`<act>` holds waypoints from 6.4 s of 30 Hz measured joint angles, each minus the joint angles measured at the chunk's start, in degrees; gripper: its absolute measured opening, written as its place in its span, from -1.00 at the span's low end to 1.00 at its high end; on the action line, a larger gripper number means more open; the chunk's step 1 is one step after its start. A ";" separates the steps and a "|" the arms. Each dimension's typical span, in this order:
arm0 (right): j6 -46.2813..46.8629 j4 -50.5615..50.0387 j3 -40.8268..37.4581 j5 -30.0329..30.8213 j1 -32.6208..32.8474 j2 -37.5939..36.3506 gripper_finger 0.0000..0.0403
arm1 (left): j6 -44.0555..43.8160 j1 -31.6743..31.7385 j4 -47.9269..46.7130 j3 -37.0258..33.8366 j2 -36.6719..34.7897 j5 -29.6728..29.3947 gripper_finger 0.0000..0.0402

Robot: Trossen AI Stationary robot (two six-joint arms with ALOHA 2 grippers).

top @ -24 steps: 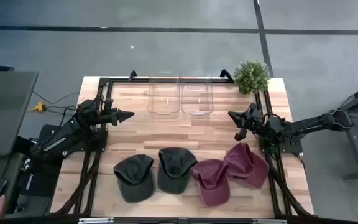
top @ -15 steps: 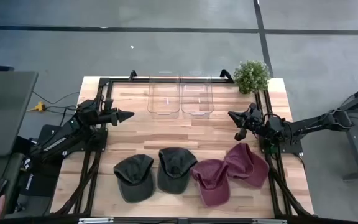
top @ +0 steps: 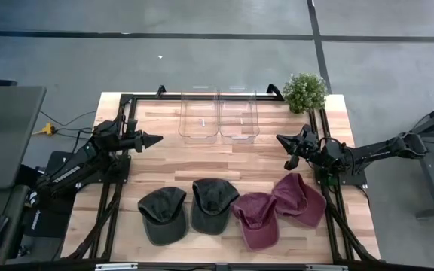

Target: Pick & Place hat

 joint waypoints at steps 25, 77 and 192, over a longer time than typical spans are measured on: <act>0.00 0.01 0.00 0.02 -0.01 0.02 -0.96 | 0.00 0.00 0.00 0.00 -0.02 -0.01 -0.91; 0.00 0.01 0.00 0.00 -0.01 0.01 -0.97 | 0.00 -0.01 0.63 0.00 -0.01 -1.58 -0.91; 0.00 -0.01 0.02 0.01 0.01 0.01 -0.96 | -16.22 -50.96 -26.12 21.16 55.35 -15.83 0.06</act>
